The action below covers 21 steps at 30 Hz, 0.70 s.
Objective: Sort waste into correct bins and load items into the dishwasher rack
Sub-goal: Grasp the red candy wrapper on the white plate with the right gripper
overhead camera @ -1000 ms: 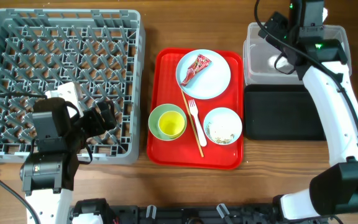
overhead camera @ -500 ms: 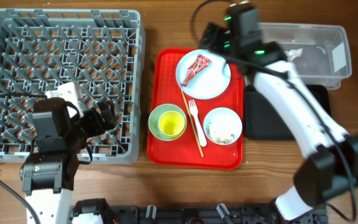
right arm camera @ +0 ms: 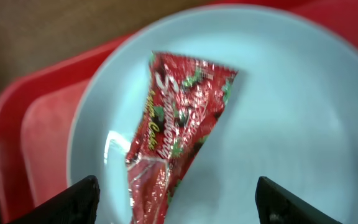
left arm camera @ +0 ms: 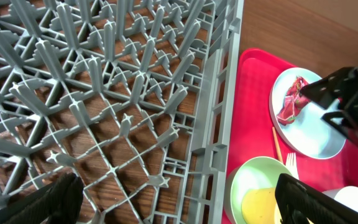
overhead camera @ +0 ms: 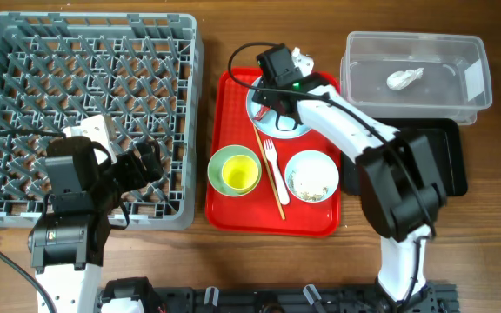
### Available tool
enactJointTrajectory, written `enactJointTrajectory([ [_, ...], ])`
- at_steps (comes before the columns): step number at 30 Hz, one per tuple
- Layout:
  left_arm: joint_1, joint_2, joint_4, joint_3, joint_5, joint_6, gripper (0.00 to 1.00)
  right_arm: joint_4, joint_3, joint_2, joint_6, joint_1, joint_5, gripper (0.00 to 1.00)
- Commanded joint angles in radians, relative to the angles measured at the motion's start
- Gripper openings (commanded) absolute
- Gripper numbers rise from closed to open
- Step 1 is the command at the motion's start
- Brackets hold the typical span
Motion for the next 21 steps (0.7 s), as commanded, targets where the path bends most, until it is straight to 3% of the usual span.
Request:
enactJointTrajectory([
  [1, -0.006, -0.006, 0.0, 0.018, 0.013, -0.005, 1.0, 0.001, -0.002, 0.05, 0.042, 0.022, -0.008, 0.81],
  [4, -0.006, -0.006, 0.0, 0.018, 0.013, -0.005, 1.0, -0.006, -0.002, 0.055, 0.043, 0.024, -0.008, 0.8],
  [10, -0.006, -0.006, 0.0, 0.018, 0.013, -0.005, 1.0, -0.035, -0.013, 0.055, 0.053, 0.024, -0.013, 0.65],
  [14, -0.006, -0.006, 0.0, 0.018, 0.013, -0.005, 1.0, -0.046, -0.029, 0.055, 0.06, 0.027, -0.032, 0.5],
  [18, -0.006, -0.006, 0.0, 0.018, 0.013, -0.005, 1.0, -0.082, -0.03, 0.054, 0.077, 0.027, -0.031, 0.22],
  [21, -0.006, -0.006, 0.0, 0.018, 0.013, -0.005, 1.0, -0.085, -0.029, 0.054, 0.075, 0.027, -0.039, 0.15],
])
